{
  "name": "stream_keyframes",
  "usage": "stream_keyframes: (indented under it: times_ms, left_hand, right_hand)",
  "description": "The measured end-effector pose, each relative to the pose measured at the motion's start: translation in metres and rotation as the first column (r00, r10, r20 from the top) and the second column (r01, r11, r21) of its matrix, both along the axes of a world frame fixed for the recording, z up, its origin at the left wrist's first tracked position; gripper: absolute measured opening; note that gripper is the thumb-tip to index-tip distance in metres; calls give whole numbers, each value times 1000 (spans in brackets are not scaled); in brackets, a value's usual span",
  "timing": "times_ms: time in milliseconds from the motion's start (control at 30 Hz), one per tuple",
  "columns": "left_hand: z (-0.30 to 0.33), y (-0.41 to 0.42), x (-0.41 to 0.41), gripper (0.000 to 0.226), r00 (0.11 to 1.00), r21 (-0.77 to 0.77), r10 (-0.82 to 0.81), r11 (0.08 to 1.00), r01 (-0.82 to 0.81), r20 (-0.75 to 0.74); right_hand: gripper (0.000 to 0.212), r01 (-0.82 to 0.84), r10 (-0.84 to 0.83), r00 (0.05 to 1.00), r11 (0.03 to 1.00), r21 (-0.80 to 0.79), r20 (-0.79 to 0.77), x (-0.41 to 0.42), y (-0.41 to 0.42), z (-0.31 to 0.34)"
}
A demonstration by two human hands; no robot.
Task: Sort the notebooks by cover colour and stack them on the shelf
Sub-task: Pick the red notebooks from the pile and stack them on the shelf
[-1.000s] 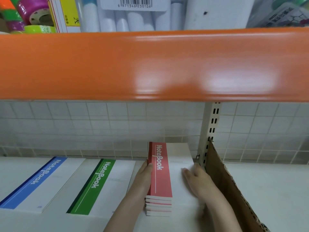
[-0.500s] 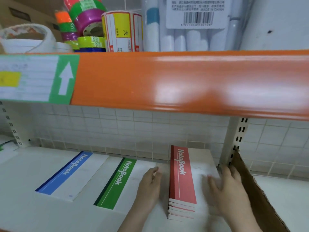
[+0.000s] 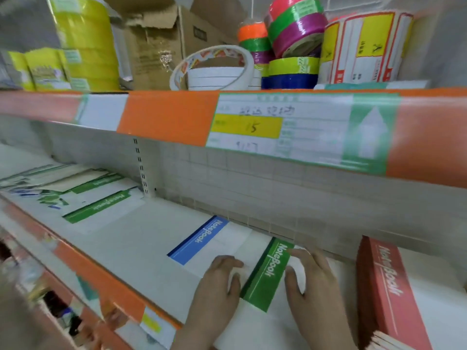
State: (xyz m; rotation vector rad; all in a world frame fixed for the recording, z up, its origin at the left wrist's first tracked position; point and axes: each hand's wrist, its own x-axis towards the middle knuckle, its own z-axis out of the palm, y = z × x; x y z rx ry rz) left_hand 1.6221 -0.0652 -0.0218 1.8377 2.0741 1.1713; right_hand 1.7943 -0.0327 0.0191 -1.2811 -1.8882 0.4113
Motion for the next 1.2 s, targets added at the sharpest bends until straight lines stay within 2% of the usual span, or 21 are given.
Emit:
stream_keyframes:
  times_ms: [167, 367, 600, 933, 1200]
  left_hand:
    - [1, -17, -51, 27, 996, 1, 75, 997, -75, -37]
    - [5, -36, -114, 27, 994, -4, 97, 995, -97, -53]
    - [6, -50, -179, 28, 994, -5, 87, 996, -88, -70]
    - [0, -53, -214, 28, 996, 19, 59, 998, -58, -72]
    - [-4, -45, -219, 29, 999, 6, -9, 1000, 10, -52]
  right_hand:
    - [35, -74, 87, 990, 991, -116, 114, -57, -7, -6]
    - [36, -163, 184, 974, 975, -152, 135, -124, -20, -11]
    - [37, -185, 199, 974, 975, -127, 110, -192, -32, -17]
    - [39, -184, 196, 977, 975, -126, 89, -230, -39, -19]
    - [56, -170, 170, 985, 978, -118, -9, -234, -36, -22]
